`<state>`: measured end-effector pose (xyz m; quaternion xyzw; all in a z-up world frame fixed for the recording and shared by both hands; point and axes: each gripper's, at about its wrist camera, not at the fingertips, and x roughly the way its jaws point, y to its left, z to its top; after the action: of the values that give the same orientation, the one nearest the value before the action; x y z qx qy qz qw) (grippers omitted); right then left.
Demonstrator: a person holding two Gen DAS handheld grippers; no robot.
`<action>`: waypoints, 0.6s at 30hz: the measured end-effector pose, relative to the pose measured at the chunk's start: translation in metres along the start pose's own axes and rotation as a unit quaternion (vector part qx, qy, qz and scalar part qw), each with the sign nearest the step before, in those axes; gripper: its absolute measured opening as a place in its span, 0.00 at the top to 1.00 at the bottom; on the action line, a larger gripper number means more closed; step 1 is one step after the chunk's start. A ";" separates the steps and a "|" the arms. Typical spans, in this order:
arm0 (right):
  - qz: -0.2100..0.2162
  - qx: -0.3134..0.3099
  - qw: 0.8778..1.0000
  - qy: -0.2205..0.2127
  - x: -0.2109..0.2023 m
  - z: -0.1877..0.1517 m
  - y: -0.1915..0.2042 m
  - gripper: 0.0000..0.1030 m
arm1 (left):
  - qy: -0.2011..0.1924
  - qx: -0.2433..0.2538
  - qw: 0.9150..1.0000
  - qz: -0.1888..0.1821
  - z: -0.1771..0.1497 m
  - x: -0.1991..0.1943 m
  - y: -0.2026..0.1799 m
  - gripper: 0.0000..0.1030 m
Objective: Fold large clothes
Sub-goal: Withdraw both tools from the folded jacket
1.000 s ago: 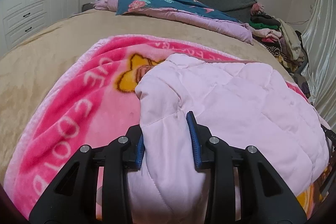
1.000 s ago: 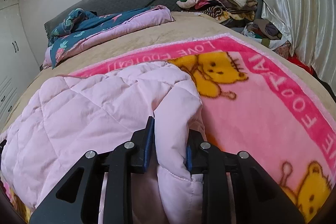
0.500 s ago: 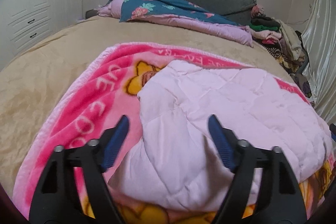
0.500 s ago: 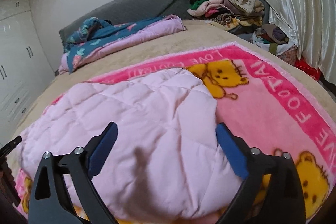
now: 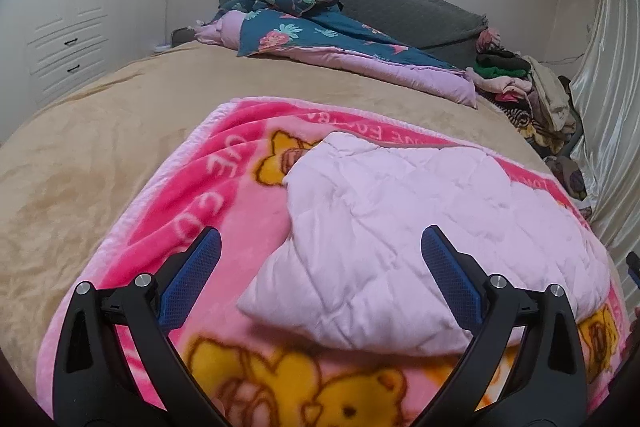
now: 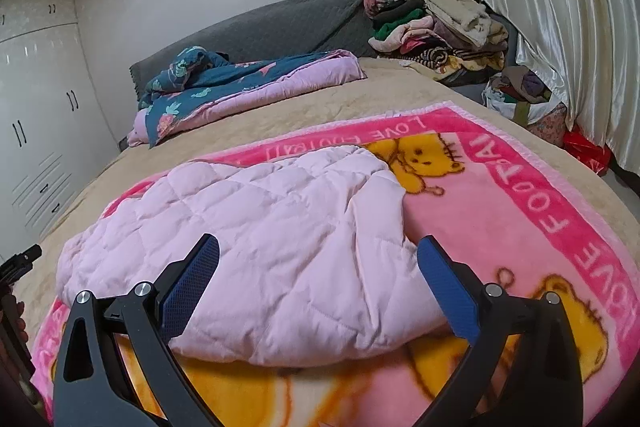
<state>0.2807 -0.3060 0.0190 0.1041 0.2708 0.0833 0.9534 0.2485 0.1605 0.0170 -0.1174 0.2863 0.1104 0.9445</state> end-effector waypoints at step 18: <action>0.004 0.004 1.000 -0.001 -0.038 -0.024 0.002 0.04 | 0.011 0.025 1.000 -0.008 -0.034 -0.021 -0.018 0.09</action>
<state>0.2354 -0.3083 0.0188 0.1091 0.2696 0.0861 0.9529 0.2184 0.1307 0.0043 -0.0968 0.2985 0.0944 0.9448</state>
